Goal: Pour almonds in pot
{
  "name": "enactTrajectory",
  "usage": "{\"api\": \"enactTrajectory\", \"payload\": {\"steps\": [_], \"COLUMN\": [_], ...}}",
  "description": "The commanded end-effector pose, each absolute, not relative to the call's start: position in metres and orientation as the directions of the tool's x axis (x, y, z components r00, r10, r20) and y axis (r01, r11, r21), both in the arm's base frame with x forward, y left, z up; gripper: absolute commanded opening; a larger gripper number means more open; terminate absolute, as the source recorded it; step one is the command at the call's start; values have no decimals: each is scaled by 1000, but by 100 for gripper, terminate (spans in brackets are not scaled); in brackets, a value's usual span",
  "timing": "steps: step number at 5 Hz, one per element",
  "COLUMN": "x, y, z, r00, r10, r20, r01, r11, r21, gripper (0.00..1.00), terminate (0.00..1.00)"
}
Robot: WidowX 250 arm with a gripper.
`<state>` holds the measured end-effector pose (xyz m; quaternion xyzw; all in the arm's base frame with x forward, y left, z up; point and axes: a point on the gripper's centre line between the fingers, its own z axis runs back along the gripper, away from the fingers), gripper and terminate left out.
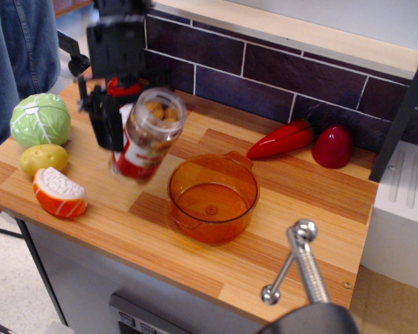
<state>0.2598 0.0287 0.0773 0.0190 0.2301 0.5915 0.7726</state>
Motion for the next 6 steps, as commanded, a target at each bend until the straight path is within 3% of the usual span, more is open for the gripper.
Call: {"api": "enactTrajectory", "payload": {"steps": [1, 3, 6], "x": [250, 238, 237], "y": [26, 24, 22], "z": [112, 137, 150], "r00": [13, -250, -346], "r10": [999, 948, 820], "r20": [-34, 199, 456], "r01": [-950, -876, -755], "r11": [23, -309, -532], "r21": [312, 371, 384], "gripper": [0, 0, 0], "terminate": [0, 0, 0]}}
